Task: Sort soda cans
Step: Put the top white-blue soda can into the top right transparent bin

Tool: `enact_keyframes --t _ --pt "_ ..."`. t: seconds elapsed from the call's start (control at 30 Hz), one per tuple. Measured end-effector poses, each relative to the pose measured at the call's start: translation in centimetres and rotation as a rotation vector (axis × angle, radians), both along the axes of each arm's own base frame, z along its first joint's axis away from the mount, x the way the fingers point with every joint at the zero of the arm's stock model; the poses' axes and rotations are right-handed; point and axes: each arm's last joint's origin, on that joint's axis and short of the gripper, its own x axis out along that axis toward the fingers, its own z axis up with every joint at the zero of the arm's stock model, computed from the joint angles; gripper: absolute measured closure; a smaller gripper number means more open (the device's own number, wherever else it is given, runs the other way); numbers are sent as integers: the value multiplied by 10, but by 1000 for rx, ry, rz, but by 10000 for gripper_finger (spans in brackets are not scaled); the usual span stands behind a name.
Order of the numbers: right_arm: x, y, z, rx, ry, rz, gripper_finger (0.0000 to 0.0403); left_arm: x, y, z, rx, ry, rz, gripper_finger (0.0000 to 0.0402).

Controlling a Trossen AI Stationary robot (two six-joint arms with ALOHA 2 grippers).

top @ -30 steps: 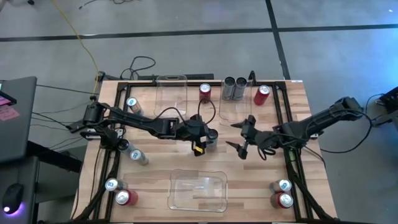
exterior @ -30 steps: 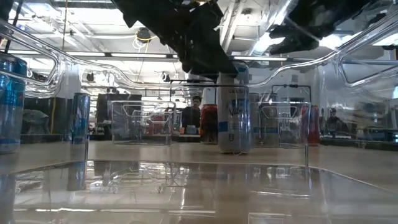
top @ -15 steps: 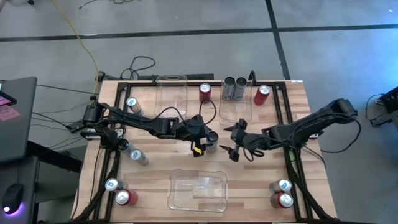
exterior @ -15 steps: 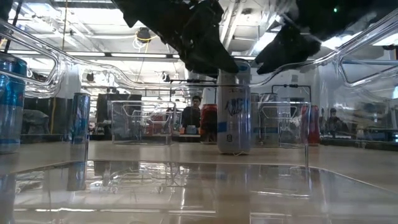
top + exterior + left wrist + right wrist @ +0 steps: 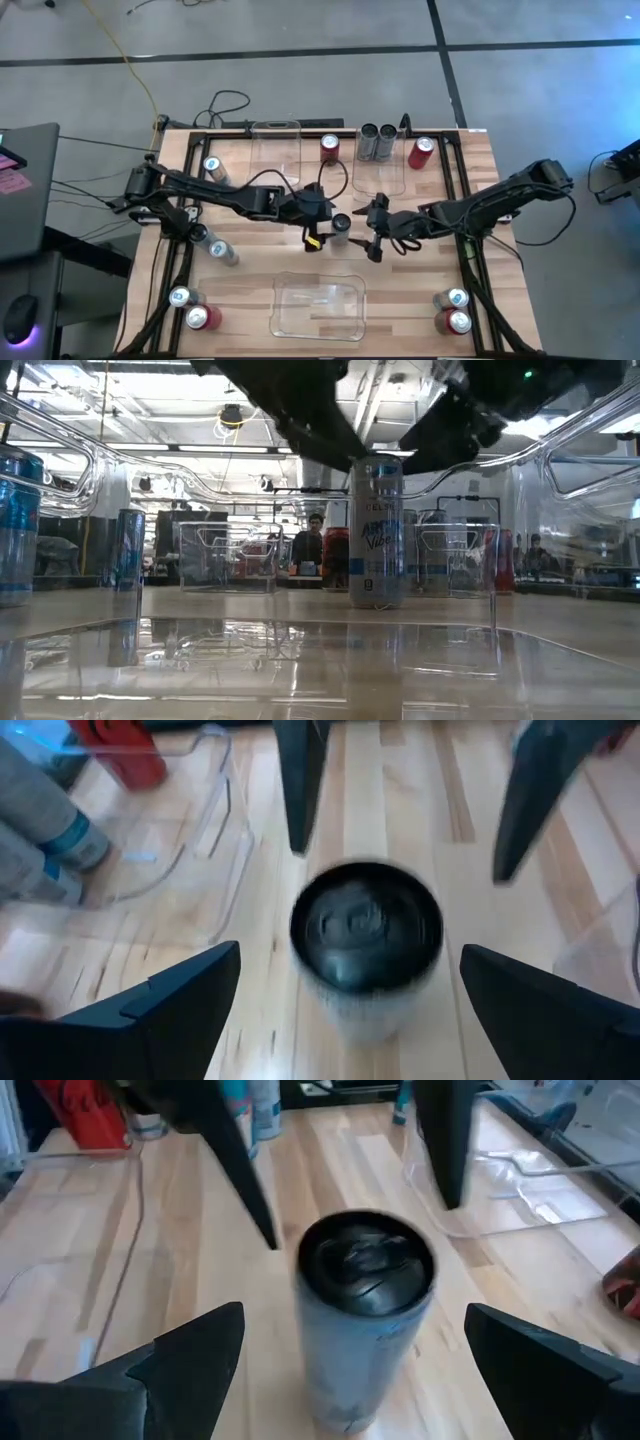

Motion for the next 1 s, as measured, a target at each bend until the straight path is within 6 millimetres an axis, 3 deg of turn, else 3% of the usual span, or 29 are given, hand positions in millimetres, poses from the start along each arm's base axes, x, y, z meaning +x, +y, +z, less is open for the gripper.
enact_keyframes --t 0.2,0.43,0.8,1.0 --pt "9 -12 -6 -13 -10 26 3 -21 2 20 -11 -37 13 26" --pt "9 -26 -25 46 -123 79 3 -60 0 27 -10 -111 27 26" --pt "6 -19 -28 42 -161 161 22 -85 1 -16 3 -386 27 26" --pt "10 -31 -33 34 -155 119 28 -87 2 -17 23 -444 19 26"
